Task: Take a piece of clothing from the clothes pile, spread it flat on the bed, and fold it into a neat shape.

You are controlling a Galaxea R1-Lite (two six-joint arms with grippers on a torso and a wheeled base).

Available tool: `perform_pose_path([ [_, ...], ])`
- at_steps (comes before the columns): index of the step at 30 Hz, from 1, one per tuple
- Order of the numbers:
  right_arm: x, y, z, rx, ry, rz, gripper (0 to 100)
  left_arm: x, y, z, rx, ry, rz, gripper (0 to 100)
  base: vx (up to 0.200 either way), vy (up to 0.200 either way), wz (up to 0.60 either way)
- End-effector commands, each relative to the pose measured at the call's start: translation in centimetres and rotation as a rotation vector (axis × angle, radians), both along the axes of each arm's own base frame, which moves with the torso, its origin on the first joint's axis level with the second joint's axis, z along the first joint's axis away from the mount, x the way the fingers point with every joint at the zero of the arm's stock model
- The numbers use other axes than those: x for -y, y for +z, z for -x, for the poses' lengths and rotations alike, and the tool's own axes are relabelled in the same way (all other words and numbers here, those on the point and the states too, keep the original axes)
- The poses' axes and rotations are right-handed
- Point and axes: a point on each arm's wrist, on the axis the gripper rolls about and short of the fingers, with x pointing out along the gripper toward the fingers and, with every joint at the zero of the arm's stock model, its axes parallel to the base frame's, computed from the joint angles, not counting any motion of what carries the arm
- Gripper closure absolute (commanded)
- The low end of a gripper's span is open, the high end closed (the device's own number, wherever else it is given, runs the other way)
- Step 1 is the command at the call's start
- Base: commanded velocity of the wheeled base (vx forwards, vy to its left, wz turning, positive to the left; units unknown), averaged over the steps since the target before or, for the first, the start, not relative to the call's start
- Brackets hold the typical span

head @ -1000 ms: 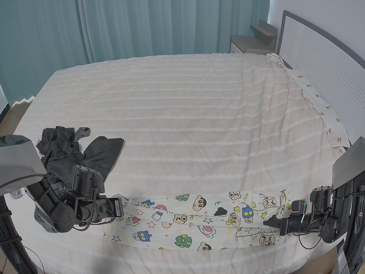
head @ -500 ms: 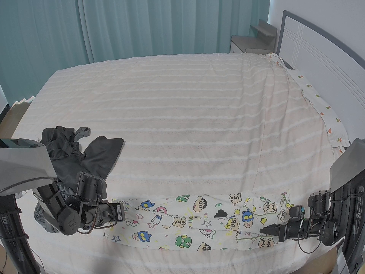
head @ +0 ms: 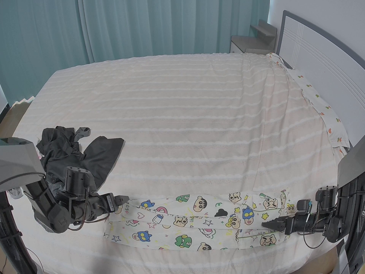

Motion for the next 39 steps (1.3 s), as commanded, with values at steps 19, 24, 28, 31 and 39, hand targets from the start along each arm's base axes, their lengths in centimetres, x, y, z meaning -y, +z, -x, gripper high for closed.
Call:
perform_pose_path([
  [19,1.7,4.7,-2.9,0.231,-0.157,-0.057,0,-10.4,2.4,7.8,-0.121,-0.052,0.802,0,0.0,0.0,0.0],
  [24,1.5,3.8,-4.2,0.231,-0.146,-0.058,0,-10.3,1.2,8.1,-0.144,-0.091,0.786,0,0.0,0.0,0.0],
  [28,1.3,2.3,-5.7,0.192,-0.159,-0.044,0,-10.0,0.5,9.1,-0.144,-0.137,0.737,0,0.0,0.0,0.0],
  [31,0.9,1.4,-6.1,0.156,-0.161,-0.032,0,-9.8,0.1,9.4,-0.145,-0.158,0.716,0,0.0,0.0,0.0],
  [39,0.7,0.6,-5.9,0.119,-0.156,-0.028,0,-9.8,0.1,9.4,-0.144,-0.162,0.714,0,0.0,0.0,0.0],
])
